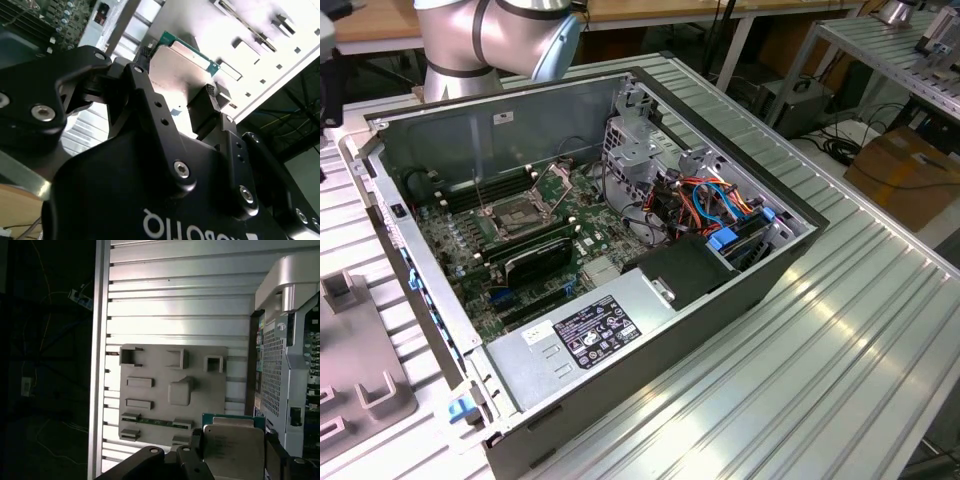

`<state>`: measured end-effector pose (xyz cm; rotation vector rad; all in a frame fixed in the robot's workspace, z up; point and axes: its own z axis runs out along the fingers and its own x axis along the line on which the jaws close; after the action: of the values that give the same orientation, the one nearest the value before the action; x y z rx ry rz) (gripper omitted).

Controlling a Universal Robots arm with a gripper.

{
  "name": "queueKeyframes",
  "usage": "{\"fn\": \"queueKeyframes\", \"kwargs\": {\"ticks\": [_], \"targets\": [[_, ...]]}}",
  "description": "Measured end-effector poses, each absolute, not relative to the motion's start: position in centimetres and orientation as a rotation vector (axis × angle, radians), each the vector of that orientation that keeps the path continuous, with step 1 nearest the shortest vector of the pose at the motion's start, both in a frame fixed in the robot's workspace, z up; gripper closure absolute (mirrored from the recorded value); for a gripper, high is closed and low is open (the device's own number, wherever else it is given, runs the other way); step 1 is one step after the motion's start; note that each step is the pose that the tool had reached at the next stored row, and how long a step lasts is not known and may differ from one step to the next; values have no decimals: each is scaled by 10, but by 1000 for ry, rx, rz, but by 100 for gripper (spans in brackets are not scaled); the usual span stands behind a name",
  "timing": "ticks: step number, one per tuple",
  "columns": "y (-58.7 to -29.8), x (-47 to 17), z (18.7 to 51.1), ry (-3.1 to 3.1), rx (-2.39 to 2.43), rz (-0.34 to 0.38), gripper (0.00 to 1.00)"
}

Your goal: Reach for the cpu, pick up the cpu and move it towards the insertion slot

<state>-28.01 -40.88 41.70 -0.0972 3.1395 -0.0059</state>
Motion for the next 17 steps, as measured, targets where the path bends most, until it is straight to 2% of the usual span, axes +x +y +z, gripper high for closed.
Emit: {"fn": "queueKeyframes", "kwargs": {"ticks": [17], "targets": [[-404,-191,415,3140,-91,-6,45]]}}
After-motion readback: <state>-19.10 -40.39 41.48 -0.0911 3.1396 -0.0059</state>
